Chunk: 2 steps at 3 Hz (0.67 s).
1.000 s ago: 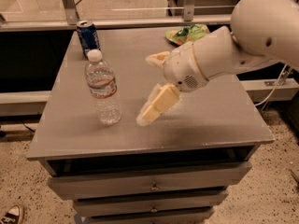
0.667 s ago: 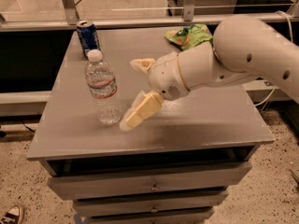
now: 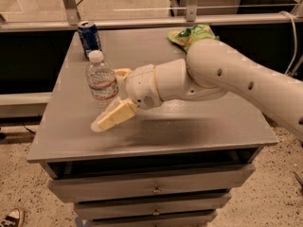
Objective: Move water bottle near pepsi can
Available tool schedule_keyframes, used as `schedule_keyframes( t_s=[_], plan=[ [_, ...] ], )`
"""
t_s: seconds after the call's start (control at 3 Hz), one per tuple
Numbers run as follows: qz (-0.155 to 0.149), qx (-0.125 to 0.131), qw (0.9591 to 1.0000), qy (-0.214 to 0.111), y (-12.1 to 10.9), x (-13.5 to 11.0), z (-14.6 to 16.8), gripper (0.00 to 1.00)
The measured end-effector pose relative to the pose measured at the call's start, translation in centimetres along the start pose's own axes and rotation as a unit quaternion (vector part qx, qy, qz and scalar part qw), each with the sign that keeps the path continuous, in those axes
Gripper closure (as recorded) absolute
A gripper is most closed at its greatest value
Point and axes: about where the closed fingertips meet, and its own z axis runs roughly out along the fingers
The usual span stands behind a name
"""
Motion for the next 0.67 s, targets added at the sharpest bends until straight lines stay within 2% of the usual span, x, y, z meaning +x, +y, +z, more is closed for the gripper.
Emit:
schedule_keyframes(
  t_s=[0.33,0.67],
  plan=[
    [0.013,-0.007,0.9998,-0.017,-0.1,0.0,1.5,0.39],
    [0.02,0.003,0.9996,-0.02,-1.2,0.2,0.5,0.62]
  ],
)
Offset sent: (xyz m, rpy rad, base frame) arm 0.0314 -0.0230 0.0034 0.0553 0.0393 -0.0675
